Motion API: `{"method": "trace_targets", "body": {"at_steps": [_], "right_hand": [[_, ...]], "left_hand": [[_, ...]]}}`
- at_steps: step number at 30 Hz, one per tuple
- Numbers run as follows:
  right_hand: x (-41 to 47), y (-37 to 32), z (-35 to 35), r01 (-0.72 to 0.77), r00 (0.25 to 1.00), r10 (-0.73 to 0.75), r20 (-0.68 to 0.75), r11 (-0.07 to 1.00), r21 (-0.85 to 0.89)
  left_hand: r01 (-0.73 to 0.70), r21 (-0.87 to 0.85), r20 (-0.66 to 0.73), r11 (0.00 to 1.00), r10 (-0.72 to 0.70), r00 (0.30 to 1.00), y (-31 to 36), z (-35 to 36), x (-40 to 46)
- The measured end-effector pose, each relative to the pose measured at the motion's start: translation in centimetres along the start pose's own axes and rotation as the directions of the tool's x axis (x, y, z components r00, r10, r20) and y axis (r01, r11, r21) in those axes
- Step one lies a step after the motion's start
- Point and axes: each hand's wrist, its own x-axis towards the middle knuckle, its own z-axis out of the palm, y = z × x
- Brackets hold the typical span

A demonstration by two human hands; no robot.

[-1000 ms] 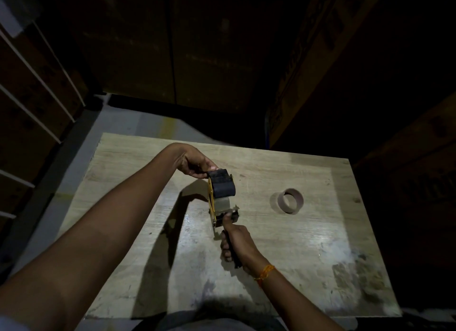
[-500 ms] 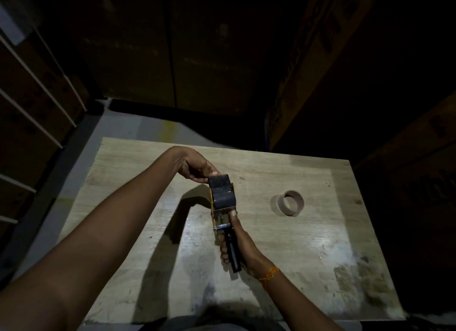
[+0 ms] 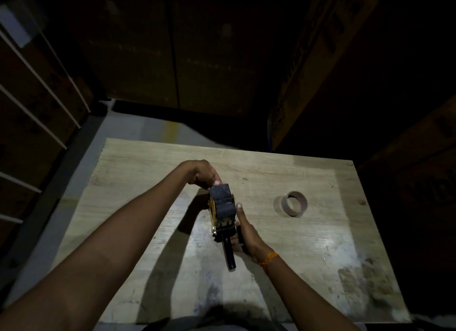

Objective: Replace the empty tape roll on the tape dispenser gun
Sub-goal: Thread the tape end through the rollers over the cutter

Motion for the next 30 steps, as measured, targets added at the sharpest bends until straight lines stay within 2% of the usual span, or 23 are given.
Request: {"method": "trace_targets", "body": {"at_steps": [4, 7, 9, 13, 18, 22, 25, 27, 30], "right_hand": [[-0.2, -3.5, -0.7, -0.041, 0.993, 0.042, -0.112, 0.999, 0.009], [0.1, -6.2, -0.9, -0.060, 0.995, 0.068, -0.074, 0.992, 0.110], [0.7, -7.4, -0.6, -0.040, 0.998, 0.041, -0.039, 0.998, 0.040], [1.9, -9.1, 0.2, -0.026, 0.990, 0.023, -0.136, 0.999, -0.024], [2.7, -9.7, -0.4, -0.095, 0.991, 0.094, -0.092, 0.995, -0.008], [3.7, -9.5, -0.6, -0.103, 0.991, 0.106, -0.087, 0.994, 0.037], [3.4, -9.9, -0.4, -0.113, 0.993, 0.115, -0.036, 0.992, 0.053], [3.1, -10.2, -0.3, -0.137, 0.991, 0.136, 0.018, 0.988, 0.069], [3.4, -10.4, -0.7, -0.195, 0.980, 0.187, 0.075, 0.971, 0.135]], "left_hand": [[-0.009, 0.003, -0.008, 1.000, 0.009, 1.000, -0.3, -0.4, 0.3], [0.001, -0.008, 0.005, 1.000, -0.001, 1.000, -0.3, -0.5, 0.0], [0.008, -0.037, 0.006, 0.999, -0.008, 1.000, -0.4, -0.4, 0.1], [0.016, -0.090, 0.028, 0.996, -0.013, 1.000, -0.8, -0.1, 0.5], [0.020, -0.174, 0.118, 0.984, 0.001, 0.993, -1.9, -0.3, 0.3], [0.018, -0.335, 0.166, 0.942, 0.041, 0.985, -1.8, 0.2, -0.4], [-0.050, -0.257, 0.217, 0.965, 0.108, 0.970, -2.2, 0.7, -0.9], [-0.092, -0.209, 0.197, 0.973, 0.134, 0.971, -3.0, 0.9, -0.7], [-0.145, -0.250, 0.184, 0.957, 0.194, 0.964, -3.8, 1.1, -0.6]]}}
